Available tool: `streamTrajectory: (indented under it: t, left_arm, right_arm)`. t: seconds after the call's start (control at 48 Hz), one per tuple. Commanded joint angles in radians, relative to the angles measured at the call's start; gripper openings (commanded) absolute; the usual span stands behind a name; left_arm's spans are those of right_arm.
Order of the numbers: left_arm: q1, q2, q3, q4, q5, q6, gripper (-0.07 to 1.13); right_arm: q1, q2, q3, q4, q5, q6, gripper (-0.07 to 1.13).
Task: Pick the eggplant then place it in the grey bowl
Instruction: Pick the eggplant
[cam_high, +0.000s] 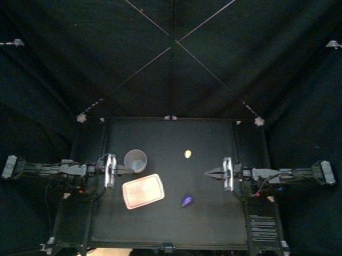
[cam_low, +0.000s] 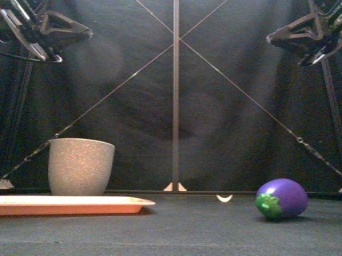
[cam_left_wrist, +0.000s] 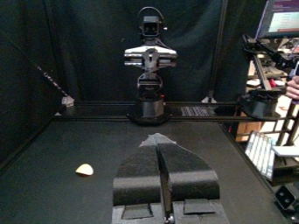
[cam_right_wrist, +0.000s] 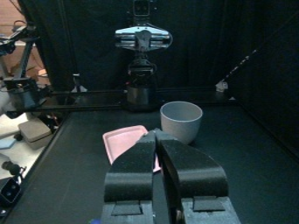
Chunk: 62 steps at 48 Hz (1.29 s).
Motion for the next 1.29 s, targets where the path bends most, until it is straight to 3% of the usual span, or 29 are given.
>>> streamTrajectory:
  t: [0.021,0.146,0.333,0.417,0.542,0.646,0.75,0.792,1.292]
  left_arm:
    - [0.006,0.009,-0.012,-0.038,-0.008,-0.006,-0.07]
    - [0.011,0.009,-0.011,-0.063,-0.008,-0.003,-0.03]
    - [0.003,0.006,-0.008,-0.054,-0.009,0.0,-0.02]
    - [0.002,0.005,-0.005,-0.049,-0.012,0.002,-0.02]
    - [0.0,0.005,0.003,-0.032,-0.021,0.002,-0.02]
    - [0.0,0.003,0.009,-0.011,-0.035,0.002,-0.02]
    - [0.0,0.003,0.014,0.006,-0.051,0.002,-0.02]
    - [0.0,0.003,0.015,0.011,-0.058,0.002,-0.02]
    - [0.0,0.002,0.025,0.012,-0.061,0.0,-0.02]
  right_arm:
    - [0.002,0.035,-0.034,0.009,0.0,0.012,-0.02]
    - [0.023,0.137,-0.072,0.012,0.064,0.037,0.05]
    - [0.118,0.331,-0.124,0.02,0.236,0.04,0.1]
    - [0.161,0.399,-0.13,0.037,0.276,0.043,0.17]
    - [0.193,0.483,-0.14,0.13,0.275,0.041,0.42]
    - [0.204,0.551,-0.152,0.204,0.267,0.037,0.72]
    - [0.221,0.627,-0.178,0.207,0.241,0.037,1.01]
    - [0.225,0.66,-0.189,0.202,0.229,0.037,1.07]
    - [0.256,0.927,-0.313,0.146,0.221,0.038,1.02]
